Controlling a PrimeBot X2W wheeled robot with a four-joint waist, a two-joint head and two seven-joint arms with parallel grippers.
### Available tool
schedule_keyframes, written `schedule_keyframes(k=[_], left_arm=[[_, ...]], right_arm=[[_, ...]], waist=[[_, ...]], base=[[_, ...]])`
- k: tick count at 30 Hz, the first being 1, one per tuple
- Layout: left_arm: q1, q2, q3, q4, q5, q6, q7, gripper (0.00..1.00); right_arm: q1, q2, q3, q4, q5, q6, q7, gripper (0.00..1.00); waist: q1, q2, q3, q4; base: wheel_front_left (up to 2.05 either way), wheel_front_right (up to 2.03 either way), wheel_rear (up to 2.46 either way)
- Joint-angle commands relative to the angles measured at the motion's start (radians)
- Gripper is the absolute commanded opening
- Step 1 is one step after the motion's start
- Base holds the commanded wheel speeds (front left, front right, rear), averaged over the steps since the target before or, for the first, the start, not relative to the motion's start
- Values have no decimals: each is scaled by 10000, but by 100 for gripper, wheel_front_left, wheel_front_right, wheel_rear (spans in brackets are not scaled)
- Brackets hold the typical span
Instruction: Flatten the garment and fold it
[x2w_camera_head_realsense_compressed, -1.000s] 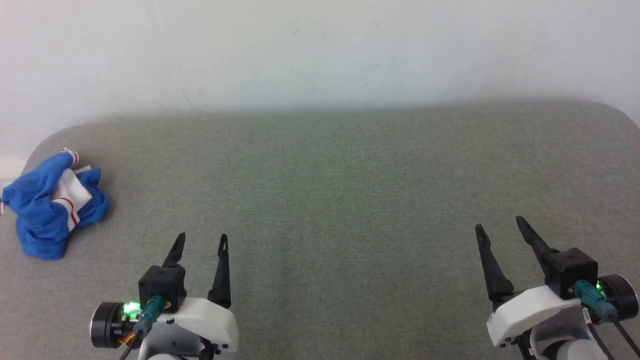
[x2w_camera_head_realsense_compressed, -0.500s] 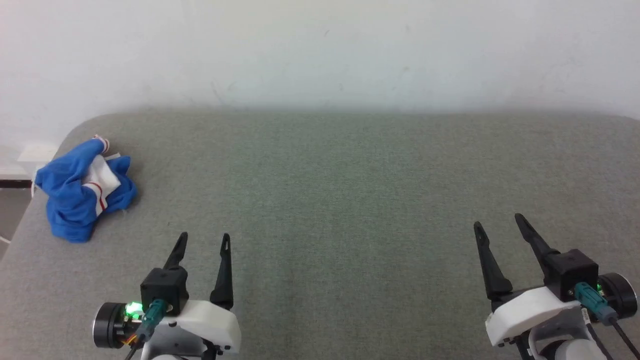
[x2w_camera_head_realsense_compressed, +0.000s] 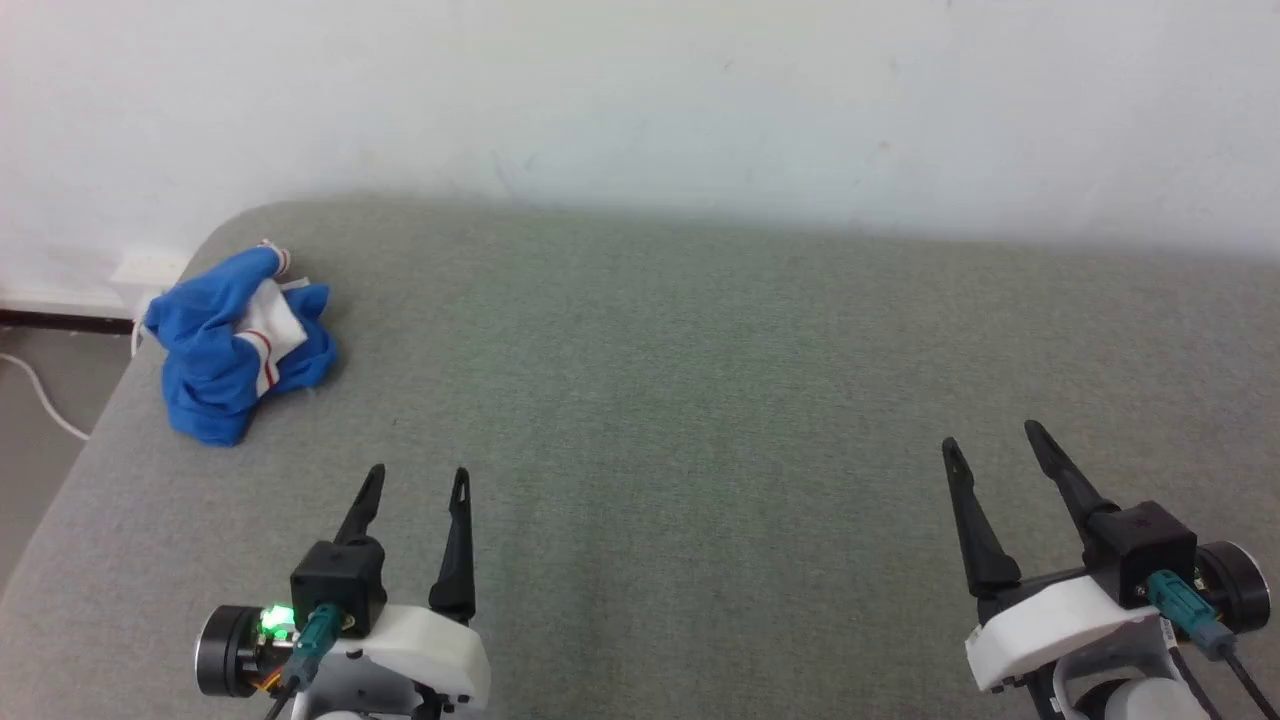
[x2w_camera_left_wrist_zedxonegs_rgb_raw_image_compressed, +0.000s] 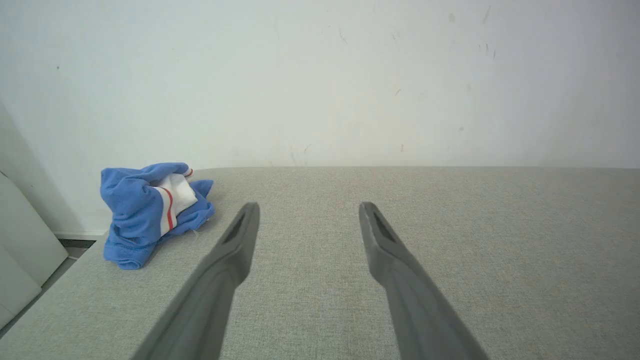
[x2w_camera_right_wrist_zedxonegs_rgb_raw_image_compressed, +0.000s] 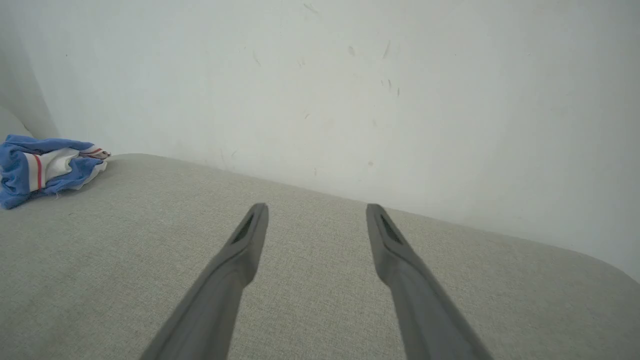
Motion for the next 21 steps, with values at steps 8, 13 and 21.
schedule_keyframes(k=[8, 13, 21], left_arm=[[101, -3, -104, 90, -111, 122, -252, 100], [138, -4, -154, 117, -123, 140, -357, 100], [166, -5, -239, 151, -158, 193, -524, 100]], right_arm=[[10, 18, 116, -44, -77, -4, -248, 100], [40, 20, 92, 36, 4, -5, -353, 100], [14, 23, 169, 146, -44, -5, -520, 100]], waist=[[0, 0, -39, 643], [0, 0, -63, 946], [0, 0, -43, 1354]], base=[[0, 0, 0], [0, 0, 0], [0, 0, 0]])
